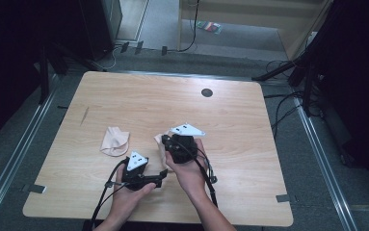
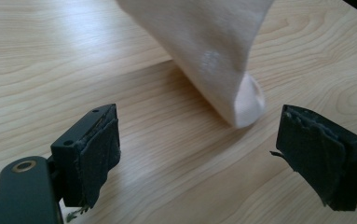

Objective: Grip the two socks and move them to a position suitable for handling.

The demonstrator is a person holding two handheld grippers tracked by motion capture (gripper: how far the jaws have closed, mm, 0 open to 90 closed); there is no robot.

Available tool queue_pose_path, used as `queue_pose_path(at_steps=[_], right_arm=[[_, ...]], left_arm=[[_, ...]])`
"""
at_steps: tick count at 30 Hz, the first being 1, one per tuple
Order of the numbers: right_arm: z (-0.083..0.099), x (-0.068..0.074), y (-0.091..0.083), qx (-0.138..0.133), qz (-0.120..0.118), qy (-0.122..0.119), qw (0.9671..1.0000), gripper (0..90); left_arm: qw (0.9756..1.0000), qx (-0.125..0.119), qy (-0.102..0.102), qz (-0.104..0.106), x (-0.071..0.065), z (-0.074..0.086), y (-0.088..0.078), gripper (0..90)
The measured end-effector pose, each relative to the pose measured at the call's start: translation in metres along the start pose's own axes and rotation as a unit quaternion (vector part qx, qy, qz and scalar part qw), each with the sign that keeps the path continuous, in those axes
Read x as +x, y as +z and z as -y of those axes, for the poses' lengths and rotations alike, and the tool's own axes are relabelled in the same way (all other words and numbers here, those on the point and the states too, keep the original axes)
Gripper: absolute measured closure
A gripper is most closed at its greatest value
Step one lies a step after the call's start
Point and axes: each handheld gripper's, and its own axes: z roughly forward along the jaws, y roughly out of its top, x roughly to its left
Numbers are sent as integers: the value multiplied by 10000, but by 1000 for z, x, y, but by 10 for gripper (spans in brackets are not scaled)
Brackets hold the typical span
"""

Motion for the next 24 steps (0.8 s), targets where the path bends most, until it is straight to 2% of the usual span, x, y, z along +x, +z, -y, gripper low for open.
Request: queue_pose_path(at_steps=[5,8,9,11,15,16,20,21,22,24], right_arm=[[-2,-1,-3,-36,-13,46,10000,897],[-3,-1,-7,-82,-55,84,9999,897],[-4,-2,-8,-87,-83,132,9998,897],[-5,-2,-11,-126,-106,174,9997,897],[-7,-4,-16,-173,-141,193,9996,897],[-8,-5,-21,-212,-155,210,9994,896],[-8,-6,-27,-294,-209,265,9990,897],[-8,-6,-27,-294,-209,265,9990,897],[-8,-6,-28,-336,-352,328,9983,897],[-8,-6,-28,-368,-429,373,9977,897]], left_arm=[[9999,47,-137,-59,-6,-5,8,198],[9992,312,-246,78,-12,-9,20,253],[9992,327,-246,26,-13,-10,22,277],[9991,293,-312,19,-13,-13,24,369],[9993,140,-356,33,-8,-17,23,622],[9997,54,-223,11,-4,-19,19,696],[9997,-168,28,-197,3,-22,6,884],[9997,-168,28,-197,3,-22,6,893],[9992,-218,83,-312,7,-24,-1,897],[9987,-287,101,-398,11,-25,-10,899]])
